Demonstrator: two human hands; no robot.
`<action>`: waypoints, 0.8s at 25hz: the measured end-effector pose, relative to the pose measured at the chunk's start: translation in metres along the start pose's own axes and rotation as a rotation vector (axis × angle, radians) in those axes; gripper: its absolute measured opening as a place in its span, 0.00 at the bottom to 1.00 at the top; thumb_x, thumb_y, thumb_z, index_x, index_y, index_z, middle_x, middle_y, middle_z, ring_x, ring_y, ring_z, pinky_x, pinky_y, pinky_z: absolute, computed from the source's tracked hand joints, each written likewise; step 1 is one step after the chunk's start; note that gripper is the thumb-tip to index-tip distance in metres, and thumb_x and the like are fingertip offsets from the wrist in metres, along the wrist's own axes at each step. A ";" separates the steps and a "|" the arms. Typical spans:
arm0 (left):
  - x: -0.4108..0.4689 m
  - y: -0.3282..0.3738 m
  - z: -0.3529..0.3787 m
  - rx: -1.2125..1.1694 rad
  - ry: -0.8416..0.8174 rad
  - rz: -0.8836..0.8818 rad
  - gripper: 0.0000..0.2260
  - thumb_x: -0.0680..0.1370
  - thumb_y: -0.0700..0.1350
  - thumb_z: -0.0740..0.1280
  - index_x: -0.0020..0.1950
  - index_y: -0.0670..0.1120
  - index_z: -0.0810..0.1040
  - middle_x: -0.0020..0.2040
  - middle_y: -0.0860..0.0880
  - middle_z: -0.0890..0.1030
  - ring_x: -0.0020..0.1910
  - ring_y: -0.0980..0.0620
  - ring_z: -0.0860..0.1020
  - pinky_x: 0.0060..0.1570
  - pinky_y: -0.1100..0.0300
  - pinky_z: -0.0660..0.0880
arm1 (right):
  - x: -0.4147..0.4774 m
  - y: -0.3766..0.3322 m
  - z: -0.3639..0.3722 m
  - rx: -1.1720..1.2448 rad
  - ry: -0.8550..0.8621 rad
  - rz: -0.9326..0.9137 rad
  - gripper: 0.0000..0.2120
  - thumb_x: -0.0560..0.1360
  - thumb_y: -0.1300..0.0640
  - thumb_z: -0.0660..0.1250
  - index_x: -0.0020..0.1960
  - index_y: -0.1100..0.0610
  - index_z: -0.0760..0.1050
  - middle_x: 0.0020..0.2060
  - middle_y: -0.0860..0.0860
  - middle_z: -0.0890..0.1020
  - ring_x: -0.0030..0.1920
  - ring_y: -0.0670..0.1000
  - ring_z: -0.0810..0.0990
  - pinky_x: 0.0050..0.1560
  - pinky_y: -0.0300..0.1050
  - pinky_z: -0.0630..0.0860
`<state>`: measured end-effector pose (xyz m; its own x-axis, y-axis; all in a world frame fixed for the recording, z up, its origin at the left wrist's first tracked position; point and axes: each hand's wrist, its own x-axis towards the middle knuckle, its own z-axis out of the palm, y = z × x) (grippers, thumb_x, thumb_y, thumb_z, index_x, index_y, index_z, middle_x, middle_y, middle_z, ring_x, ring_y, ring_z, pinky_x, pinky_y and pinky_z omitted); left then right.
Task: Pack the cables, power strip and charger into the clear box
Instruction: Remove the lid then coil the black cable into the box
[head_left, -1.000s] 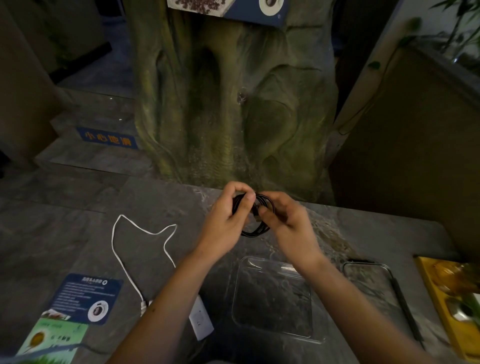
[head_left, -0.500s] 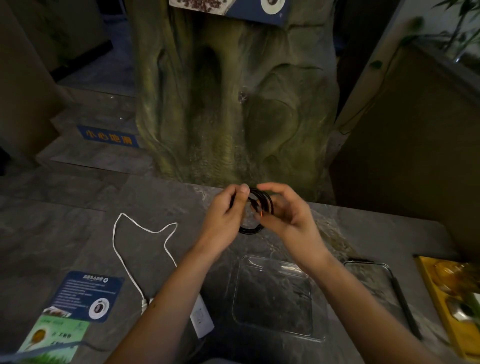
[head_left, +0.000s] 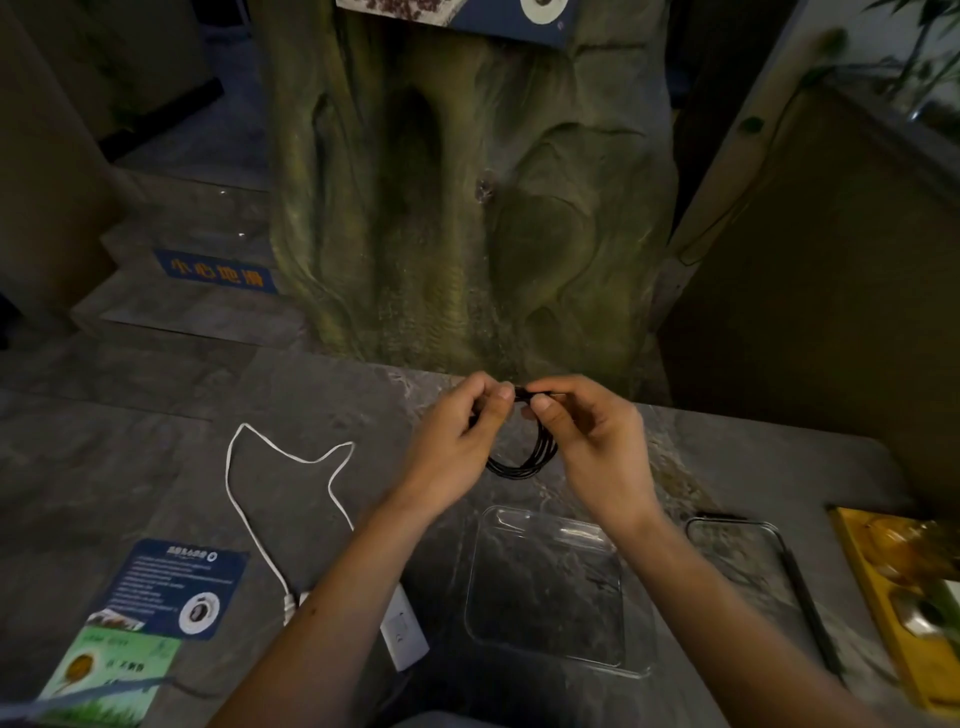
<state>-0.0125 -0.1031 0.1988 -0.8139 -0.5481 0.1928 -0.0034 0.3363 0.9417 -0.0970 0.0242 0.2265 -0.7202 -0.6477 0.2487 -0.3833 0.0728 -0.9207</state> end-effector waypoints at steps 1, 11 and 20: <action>-0.001 -0.002 0.000 0.007 -0.012 0.006 0.14 0.79 0.58 0.58 0.45 0.50 0.76 0.38 0.46 0.78 0.39 0.47 0.77 0.42 0.43 0.74 | 0.000 0.001 -0.001 0.007 0.005 0.006 0.06 0.76 0.61 0.68 0.51 0.53 0.81 0.42 0.49 0.86 0.45 0.47 0.85 0.50 0.54 0.81; -0.008 0.004 -0.005 -0.035 -0.060 0.007 0.06 0.80 0.49 0.64 0.51 0.57 0.80 0.45 0.53 0.83 0.46 0.51 0.80 0.48 0.49 0.76 | 0.001 0.004 -0.011 0.128 0.029 0.092 0.03 0.79 0.59 0.64 0.49 0.53 0.76 0.44 0.57 0.84 0.42 0.56 0.86 0.42 0.60 0.82; -0.012 0.002 0.000 -0.023 -0.050 0.042 0.09 0.80 0.46 0.64 0.57 0.57 0.79 0.49 0.59 0.83 0.50 0.61 0.81 0.49 0.66 0.76 | -0.007 0.003 -0.014 0.364 0.102 0.308 0.04 0.83 0.58 0.56 0.50 0.55 0.68 0.43 0.54 0.82 0.35 0.61 0.85 0.32 0.52 0.81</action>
<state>-0.0026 -0.0958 0.1981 -0.8412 -0.4947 0.2184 0.0439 0.3401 0.9394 -0.1014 0.0395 0.2267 -0.8286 -0.5584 -0.0401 0.0702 -0.0326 -0.9970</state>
